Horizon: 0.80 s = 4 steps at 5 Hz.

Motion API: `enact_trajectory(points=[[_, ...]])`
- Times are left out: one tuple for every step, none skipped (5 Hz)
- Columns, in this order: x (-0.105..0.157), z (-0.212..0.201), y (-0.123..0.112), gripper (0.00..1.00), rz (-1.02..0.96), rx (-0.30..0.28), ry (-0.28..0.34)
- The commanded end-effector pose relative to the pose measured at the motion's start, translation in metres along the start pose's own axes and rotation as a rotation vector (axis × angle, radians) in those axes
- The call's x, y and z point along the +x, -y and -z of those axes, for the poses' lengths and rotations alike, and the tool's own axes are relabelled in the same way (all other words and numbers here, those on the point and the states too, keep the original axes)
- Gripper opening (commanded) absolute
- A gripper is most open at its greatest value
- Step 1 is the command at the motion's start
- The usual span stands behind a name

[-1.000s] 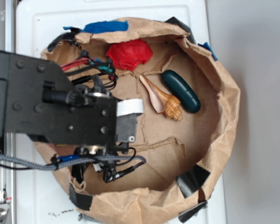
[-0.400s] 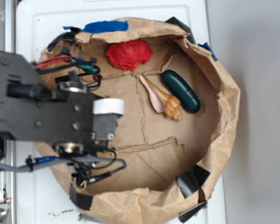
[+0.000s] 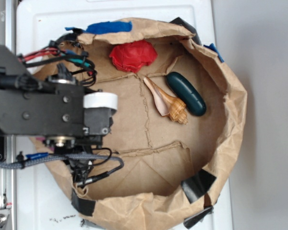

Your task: Grab the green sponge.

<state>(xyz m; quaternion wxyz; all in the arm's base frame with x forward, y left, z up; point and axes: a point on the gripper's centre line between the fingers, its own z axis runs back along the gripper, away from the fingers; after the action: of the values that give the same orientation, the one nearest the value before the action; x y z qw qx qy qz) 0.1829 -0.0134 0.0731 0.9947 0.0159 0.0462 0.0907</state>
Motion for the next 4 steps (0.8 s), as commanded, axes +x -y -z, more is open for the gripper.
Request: enact_trajectory(points=[[0.001,-0.005,-0.003,1.0,-0.008,-0.009,0.045],[-0.001,-0.006,-0.002,1.0,-0.011,-0.019,0.043],[-0.003,0.0,0.003,1.0,-0.029,-0.033,0.048],[-0.005,0.01,0.009,1.0,-0.056,-0.029,0.064]])
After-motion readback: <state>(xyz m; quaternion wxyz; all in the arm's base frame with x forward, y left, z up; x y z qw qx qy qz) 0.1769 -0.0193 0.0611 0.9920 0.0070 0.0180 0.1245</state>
